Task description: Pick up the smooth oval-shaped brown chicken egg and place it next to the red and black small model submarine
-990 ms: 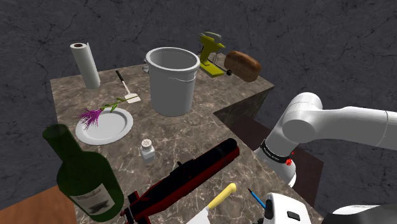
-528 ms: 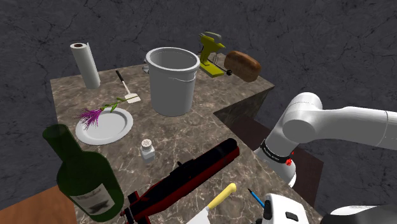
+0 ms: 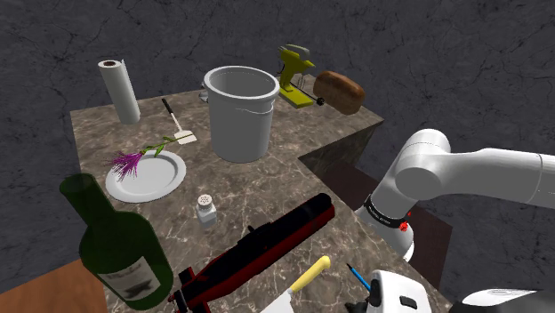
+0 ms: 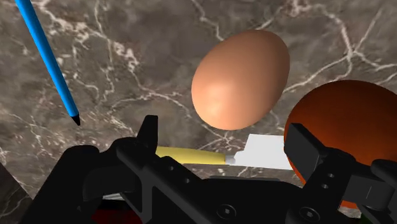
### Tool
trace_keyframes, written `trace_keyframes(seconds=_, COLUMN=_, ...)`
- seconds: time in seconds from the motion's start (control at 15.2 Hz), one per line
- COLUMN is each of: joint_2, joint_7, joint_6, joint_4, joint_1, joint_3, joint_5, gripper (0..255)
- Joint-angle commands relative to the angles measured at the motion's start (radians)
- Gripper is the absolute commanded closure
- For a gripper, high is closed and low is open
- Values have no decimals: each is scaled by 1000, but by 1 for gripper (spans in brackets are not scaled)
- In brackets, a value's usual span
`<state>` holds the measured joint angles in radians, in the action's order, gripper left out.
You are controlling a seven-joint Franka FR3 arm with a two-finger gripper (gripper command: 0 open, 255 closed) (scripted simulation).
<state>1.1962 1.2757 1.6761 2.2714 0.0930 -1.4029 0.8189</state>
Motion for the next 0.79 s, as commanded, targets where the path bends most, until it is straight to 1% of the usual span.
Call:
trace_keyframes(seconds=0.0, joint_2=-16, joint_7=10, joint_6=21, joint_4=8, joint_1=-13, joint_3=-31, joint_5=57, gripper=0)
trace_keyframes(seconds=0.13, joint_2=-55, joint_7=38, joint_6=-8, joint_4=-33, joint_1=-8, joint_3=8, joint_5=0, gripper=0)
trace_keyframes(seconds=0.26, joint_2=-66, joint_7=50, joint_6=-52, joint_4=-77, joint_1=-10, joint_3=43, joint_5=-31, gripper=0)
trace_keyframes(seconds=0.73, joint_2=-66, joint_7=50, joint_6=-52, joint_4=-77, joint_1=-10, joint_3=43, joint_5=-31, gripper=0)
